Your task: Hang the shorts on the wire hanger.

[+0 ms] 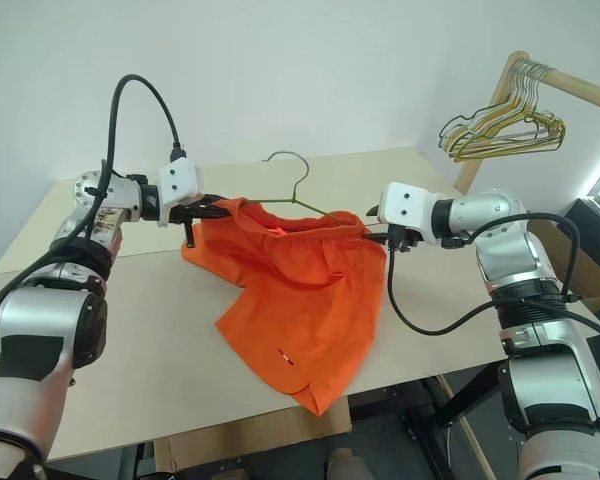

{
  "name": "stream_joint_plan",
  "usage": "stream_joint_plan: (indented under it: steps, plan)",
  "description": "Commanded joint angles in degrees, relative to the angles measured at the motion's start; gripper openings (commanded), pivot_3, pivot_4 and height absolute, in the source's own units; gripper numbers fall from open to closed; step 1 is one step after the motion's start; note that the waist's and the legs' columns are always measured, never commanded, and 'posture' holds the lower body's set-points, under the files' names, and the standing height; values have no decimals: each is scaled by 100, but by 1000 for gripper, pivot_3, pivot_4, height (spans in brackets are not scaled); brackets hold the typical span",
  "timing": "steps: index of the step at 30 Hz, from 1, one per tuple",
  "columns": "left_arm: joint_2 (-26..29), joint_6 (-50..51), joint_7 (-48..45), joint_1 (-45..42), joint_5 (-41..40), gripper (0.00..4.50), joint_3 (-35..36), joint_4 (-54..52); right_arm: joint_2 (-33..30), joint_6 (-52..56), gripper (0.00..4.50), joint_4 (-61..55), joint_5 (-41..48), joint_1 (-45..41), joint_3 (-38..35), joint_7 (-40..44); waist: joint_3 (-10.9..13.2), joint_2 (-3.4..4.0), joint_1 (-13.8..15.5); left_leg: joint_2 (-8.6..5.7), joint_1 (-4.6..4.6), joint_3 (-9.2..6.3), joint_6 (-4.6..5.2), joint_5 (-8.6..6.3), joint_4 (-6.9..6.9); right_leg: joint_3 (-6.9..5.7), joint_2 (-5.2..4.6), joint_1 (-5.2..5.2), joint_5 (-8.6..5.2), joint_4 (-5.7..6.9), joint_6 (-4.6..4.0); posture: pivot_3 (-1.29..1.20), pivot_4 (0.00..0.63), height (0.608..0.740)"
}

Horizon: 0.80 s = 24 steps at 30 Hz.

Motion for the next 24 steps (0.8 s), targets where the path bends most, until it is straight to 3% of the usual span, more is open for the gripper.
stream_joint_plan:
  steps: [1, 9, 17, 20, 24]
  plan:
    - [19, -79, 55, -56, -181, 0, 136, -238, -33, 191, 2323, -34, 133, -141, -166, 68, 0, 0, 0, 0, 0, 0, 0, 0, 0, 0, -1, 0, 0, 0, 0, -42, 0, 740]
    - [60, -98, -46, -53, -232, 0, 160, -288, 15, 495, 2323, 314, 116, -51, -19, 324, 0, 0, -2, 0, 0, 0, 0, 0, 0, 0, 0, 0, 0, 0, 0, -39, 0, 740]
    - [151, -150, -57, -94, -194, 0, 102, -284, 223, 1446, 2323, 887, -18, -103, 142, 417, 0, 0, 2, -1, 2, 0, 0, 0, 0, 0, 0, 0, 1, 3, -2, -32, 0, 740]
    - [212, -221, -18, -83, -91, 0, 20, -273, 239, 1840, 1785, 806, 117, -123, 41, 557, 0, 0, -2, -1, 0, -2, 0, 0, 0, 0, -1, 0, 1, 2, -1, -34, 0, 740]
    - [213, -238, -1, -80, -88, 0, 6, -257, 268, 2359, 338, 759, 249, -260, -49, 600, 0, 0, -1, -1, 0, -3, 0, 0, 0, 0, -1, 0, 1, 3, -2, -36, 0, 740]
